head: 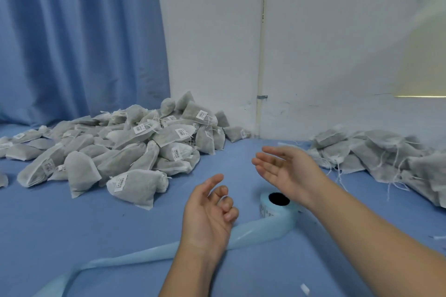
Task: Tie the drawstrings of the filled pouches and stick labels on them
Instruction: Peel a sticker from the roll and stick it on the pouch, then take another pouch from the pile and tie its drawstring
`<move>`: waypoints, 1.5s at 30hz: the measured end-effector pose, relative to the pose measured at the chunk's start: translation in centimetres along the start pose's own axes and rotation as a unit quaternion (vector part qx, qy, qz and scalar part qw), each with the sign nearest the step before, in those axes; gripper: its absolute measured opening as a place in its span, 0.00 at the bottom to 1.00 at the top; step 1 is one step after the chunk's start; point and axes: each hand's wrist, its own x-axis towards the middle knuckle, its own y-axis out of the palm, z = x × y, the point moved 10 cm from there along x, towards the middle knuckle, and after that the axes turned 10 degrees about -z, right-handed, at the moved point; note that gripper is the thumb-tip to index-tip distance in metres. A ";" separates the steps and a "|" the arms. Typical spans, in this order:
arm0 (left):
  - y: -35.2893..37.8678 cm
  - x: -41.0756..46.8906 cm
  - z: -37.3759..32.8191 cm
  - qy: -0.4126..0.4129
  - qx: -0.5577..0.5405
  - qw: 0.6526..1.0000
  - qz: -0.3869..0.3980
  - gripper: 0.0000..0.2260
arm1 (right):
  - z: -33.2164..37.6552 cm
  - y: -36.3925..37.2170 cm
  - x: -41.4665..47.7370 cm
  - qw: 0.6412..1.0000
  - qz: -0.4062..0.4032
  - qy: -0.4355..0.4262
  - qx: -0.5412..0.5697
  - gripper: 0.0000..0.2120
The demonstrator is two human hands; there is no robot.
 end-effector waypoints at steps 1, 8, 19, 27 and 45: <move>0.4 -0.3 0.3 0.006 0.021 1.000 0.005 0.13 | 0.0 -1.2 -1.0 1.000 -0.001 0.003 0.002 0.07; 5.3 -3.0 6.0 0.048 0.235 0.968 0.070 0.09 | 1.1 -11.7 -6.2 0.998 -0.060 0.007 -0.034 0.09; 13.3 -2.4 16.3 0.102 0.422 0.894 0.109 0.06 | 4.1 -21.0 -7.1 0.983 -0.149 -0.051 -0.096 0.08; 11.3 0.0 17.2 0.187 0.471 0.860 0.061 0.08 | 8.6 -23.1 0.3 0.898 -0.209 -0.101 -0.375 0.17; 11.7 0.1 18.6 0.143 0.497 0.849 0.107 0.11 | 10.7 -19.2 11.4 0.708 -0.178 -0.136 -0.670 0.18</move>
